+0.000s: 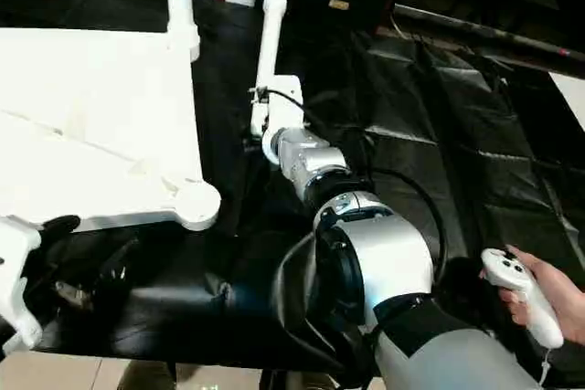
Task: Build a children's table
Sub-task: Rotate table base
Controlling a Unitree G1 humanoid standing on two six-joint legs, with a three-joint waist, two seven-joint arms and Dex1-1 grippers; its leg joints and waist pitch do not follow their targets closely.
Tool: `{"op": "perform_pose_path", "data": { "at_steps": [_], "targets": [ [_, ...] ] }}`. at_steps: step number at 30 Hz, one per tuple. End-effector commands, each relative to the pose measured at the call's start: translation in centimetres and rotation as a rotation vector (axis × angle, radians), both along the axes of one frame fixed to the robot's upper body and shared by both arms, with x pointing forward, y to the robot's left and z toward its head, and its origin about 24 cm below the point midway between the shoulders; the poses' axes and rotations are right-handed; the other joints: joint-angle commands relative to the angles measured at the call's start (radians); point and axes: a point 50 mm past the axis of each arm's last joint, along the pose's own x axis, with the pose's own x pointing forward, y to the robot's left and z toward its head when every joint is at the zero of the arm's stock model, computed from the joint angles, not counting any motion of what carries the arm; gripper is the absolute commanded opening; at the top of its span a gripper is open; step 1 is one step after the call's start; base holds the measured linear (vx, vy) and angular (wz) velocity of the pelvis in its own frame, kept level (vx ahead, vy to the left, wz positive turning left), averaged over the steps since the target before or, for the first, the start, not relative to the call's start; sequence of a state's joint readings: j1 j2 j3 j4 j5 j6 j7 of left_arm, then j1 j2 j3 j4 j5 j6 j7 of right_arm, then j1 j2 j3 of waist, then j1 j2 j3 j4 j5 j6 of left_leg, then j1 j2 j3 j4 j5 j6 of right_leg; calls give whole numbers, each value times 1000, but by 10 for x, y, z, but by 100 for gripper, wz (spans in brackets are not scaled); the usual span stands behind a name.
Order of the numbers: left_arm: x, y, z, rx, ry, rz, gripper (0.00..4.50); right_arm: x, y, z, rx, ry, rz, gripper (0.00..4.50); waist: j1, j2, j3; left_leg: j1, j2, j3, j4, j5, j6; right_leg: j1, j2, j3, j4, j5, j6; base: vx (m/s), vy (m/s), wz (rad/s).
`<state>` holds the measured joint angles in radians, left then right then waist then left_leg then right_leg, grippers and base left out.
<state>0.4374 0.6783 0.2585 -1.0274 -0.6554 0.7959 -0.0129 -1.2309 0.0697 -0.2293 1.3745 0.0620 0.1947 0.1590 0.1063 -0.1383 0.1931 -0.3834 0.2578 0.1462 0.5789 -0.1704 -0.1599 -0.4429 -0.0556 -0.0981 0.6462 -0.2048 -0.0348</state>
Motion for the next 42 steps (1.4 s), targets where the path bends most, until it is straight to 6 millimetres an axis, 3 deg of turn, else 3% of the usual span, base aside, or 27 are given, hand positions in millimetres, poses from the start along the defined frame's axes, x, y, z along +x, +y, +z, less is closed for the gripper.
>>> {"op": "perform_pose_path", "data": {
  "at_steps": [1, 3, 4, 14, 20, 28, 31, 32, 34, 36, 39, 41, 42],
  "targets": [
    [-3, -4, 2, -16, -10, -12, 450, -1, -1, -2, -15, 14, 7, 431, -3, 36, -57, 11, -31, 23, -67, -87, -57, 63, -58, 62, -61, -49, -98, 0, 0, 0],
    [-4, -4, 3, -17, -8, -11, 450, -1, -1, -2, -10, 17, 5, 431, -4, 37, -57, 13, -31, 24, -65, -71, -62, 62, -56, 61, -59, -25, -103, 0, 0, 0],
    [-4, -4, 4, -18, -5, -9, 450, -1, 0, -2, -9, 19, 10, 402, -5, 35, -57, 13, -32, 24, -65, -68, -63, 64, -55, 61, -58, -21, -102, 0, 0, 0],
    [-6, -4, 7, -22, 4, -1, 450, -3, 2, -4, -13, 35, 30, 329, -6, 32, -56, 13, -31, 22, -66, -80, -73, 63, -57, 62, -59, -48, -85, 0, 0, 0],
    [-7, -5, 9, -27, 7, 6, 450, -3, 2, -4, -15, 34, 29, 261, -6, 31, -59, 14, -33, 23, -64, -56, -79, 64, -55, 62, -56, -17, -85, 0, 0, 0],
    [-7, -5, 12, -24, 7, 19, 450, -2, 0, -3, -17, 30, 26, 207, -6, 28, -63, 15, -33, 23, -62, -47, -84, 65, -56, 62, -54, -15, -79, 0, 0, 0],
    [-6, -6, 12, -29, 4, 27, 450, -2, 0, -4, -18, 30, 25, 169, -6, 25, -65, 15, -34, 23, -61, -35, -87, 67, -55, 61, -52, 1, -81, 0, 0, 0],
    [-6, -6, 12, -27, 1, 32, 450, -2, 0, -4, -17, 30, 25, 169, -6, 18, -69, 15, -34, 24, -60, -28, -86, 69, -55, 61, -51, 7, -82, 0, 0, 0],
    [-6, -5, 13, -27, -3, 37, 450, -2, 1, -3, -15, 28, 26, 149, -6, 21, -69, 16, -34, 24, -59, -24, -88, 68, -55, 61, -50, 11, -77, 0, 0, 0],
    [-5, -4, 15, -24, -24, 69, 450, -2, 2, -3, -5, 19, 27, 137, -7, 7, -79, 17, -33, 25, -58, -17, -87, 73, -55, 60, -50, 9, -80, 0, 0, 0],
    [-3, -2, 16, -13, -48, 91, 450, -1, 2, -1, 22, 16, 18, 123, -10, 6, -91, 19, -33, 24, -54, 21, -95, 75, -54, 59, -43, 47, -82, 0, 0, 0],
    [0, -1, 18, -7, -78, 113, 450, 0, 0, 0, 44, 15, 10, 120, -14, -4, -109, 25, -32, 26, -48, 47, -105, 80, -52, 57, -38, 81, -91, 0, 0, 0],
    [0, -1, 18, -7, -78, 113, 450, 0, 0, 0, 44, 15, 10, 120, -14, -3, -108, 24, -32, 25, -48, 56, -109, 79, -52, 57, -36, 92, -94, 0, 0, 0]
  ]
}}
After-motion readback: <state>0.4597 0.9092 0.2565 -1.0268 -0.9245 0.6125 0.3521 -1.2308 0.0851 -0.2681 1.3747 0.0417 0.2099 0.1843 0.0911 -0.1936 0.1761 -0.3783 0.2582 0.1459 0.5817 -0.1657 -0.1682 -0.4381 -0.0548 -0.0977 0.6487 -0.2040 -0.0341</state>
